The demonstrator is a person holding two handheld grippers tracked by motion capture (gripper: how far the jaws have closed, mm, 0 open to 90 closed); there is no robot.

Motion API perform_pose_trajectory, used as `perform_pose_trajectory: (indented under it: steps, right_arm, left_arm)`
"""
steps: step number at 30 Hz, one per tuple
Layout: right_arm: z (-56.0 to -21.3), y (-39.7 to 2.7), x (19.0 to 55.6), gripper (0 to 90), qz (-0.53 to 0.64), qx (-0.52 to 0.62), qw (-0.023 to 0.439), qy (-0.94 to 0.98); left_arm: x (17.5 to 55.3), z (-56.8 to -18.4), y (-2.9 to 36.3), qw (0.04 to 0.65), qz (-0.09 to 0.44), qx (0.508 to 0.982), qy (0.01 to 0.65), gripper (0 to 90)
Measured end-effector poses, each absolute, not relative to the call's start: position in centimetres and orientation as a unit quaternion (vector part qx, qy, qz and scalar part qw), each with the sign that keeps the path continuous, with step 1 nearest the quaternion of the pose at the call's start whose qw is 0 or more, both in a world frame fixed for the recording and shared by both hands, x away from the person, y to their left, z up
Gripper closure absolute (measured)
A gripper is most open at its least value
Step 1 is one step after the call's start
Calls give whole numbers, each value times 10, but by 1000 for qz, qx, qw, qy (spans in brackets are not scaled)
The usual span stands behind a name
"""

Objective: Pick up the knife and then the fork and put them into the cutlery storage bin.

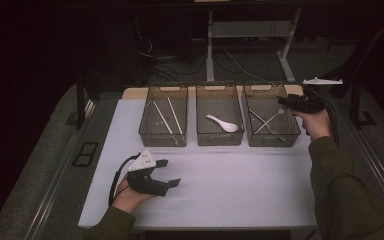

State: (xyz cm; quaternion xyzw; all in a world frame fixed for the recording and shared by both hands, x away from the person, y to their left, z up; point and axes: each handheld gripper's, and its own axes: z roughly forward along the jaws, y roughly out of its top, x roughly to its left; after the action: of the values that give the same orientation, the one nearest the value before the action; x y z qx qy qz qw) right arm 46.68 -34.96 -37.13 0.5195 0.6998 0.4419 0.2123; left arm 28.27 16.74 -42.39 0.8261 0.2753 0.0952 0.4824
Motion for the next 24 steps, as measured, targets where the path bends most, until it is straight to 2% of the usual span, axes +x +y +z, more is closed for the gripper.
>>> perform_pose_trajectory:
  steps: [5,10,24]
  right_arm:
    - [-371,-352,467,422,443,517,216,699]
    - [-368,-354,467,398,444,511,222,702]
    - [-366,-338,442,286,467,473,193,722]
  left_arm:
    - [283,-425,167,478,96,829,275,172]
    - [284,-426,166,477,99,828,278,143]
    - [285,-427,163,464,100,833,283,54]
